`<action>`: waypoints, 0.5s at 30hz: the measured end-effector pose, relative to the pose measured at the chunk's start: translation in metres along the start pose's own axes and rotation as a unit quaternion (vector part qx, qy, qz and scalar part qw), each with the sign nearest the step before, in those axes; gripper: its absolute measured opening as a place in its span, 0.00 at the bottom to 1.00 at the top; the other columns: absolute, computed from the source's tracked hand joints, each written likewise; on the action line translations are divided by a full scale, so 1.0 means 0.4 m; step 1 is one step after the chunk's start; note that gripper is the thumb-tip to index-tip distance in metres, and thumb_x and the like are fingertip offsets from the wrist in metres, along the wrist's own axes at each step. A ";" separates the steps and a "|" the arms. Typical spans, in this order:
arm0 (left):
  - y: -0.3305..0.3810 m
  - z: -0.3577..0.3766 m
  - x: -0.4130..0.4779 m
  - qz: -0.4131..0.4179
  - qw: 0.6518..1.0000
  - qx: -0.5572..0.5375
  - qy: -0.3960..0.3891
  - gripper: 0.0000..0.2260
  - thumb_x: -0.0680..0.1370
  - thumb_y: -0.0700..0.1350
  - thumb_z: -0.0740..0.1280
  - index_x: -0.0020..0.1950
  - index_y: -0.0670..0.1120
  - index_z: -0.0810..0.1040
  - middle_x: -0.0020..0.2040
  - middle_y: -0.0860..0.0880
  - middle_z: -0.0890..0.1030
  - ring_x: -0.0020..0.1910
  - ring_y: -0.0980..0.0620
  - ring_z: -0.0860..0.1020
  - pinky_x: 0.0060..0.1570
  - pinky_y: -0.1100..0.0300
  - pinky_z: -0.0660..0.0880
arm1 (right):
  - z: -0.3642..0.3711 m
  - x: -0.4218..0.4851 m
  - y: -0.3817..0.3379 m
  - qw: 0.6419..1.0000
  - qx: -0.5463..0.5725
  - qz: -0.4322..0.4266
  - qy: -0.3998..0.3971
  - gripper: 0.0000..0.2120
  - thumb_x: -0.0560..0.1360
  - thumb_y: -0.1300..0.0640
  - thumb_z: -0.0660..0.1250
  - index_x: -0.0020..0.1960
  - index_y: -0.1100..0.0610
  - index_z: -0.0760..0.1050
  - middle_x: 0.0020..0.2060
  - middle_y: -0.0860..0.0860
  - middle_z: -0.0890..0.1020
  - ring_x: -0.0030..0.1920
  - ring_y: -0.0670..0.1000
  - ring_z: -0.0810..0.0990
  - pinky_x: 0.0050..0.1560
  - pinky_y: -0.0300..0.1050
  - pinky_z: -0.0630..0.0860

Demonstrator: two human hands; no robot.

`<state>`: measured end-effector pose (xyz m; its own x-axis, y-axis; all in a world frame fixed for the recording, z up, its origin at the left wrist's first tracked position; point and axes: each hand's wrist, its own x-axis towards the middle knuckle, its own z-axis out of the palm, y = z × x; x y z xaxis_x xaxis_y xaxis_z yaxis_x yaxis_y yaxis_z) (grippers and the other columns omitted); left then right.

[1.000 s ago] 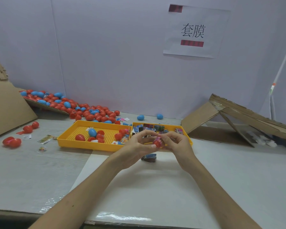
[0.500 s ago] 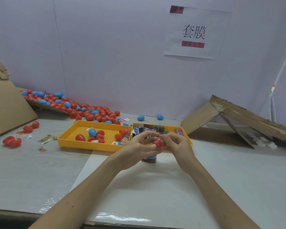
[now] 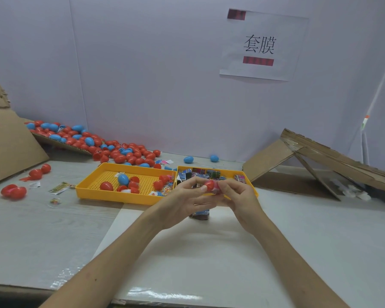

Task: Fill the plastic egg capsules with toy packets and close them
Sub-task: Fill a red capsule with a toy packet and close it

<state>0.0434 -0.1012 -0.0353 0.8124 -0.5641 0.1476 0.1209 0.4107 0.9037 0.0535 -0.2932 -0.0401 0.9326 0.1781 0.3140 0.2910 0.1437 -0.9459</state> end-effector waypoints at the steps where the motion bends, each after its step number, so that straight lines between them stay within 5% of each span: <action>1: -0.001 -0.001 0.001 -0.004 1.000 0.002 0.000 0.14 0.81 0.42 0.67 0.66 0.42 0.73 0.67 0.38 0.79 0.67 0.39 0.79 0.60 0.53 0.79 | -0.001 0.001 0.001 1.000 -0.007 -0.001 0.004 0.18 0.73 0.50 0.70 0.52 0.65 0.84 0.43 0.55 0.85 0.48 0.55 0.84 0.52 0.56 0.82; 5: -0.003 -0.005 0.002 -0.010 1.000 0.003 -0.006 0.14 0.81 0.43 0.67 0.66 0.43 0.73 0.67 0.39 0.80 0.67 0.40 0.78 0.59 0.53 0.79 | -0.003 0.001 0.004 0.999 -0.024 -0.009 0.020 0.20 0.72 0.48 0.71 0.51 0.65 0.85 0.47 0.61 0.85 0.51 0.61 0.84 0.56 0.61 0.81; 10: -0.001 0.005 0.000 -0.006 1.000 0.028 -0.008 0.18 0.82 0.47 0.66 0.73 0.53 0.74 0.67 0.44 0.80 0.67 0.42 0.79 0.59 0.53 0.79 | 0.008 -0.004 -0.001 1.000 0.012 0.013 -0.003 0.14 0.76 0.48 0.67 0.49 0.57 0.86 0.47 0.58 0.86 0.50 0.55 0.86 0.48 0.46 0.82; 15: 0.001 0.008 -0.003 -0.001 1.000 0.004 0.016 0.19 0.80 0.49 0.68 0.70 0.47 0.74 0.64 0.41 0.82 0.64 0.43 0.80 0.57 0.54 0.79 | 0.004 -0.002 -0.002 0.999 0.014 0.013 -0.030 0.16 0.74 0.52 0.70 0.55 0.62 0.84 0.51 0.59 0.85 0.53 0.57 0.85 0.50 0.48 0.82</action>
<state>0.0407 -0.1027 -0.0340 0.8301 -0.5416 0.1328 0.1184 0.4038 0.9071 0.0522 -0.2919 -0.0396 0.9250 0.2398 0.2946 0.2602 0.1652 -0.9513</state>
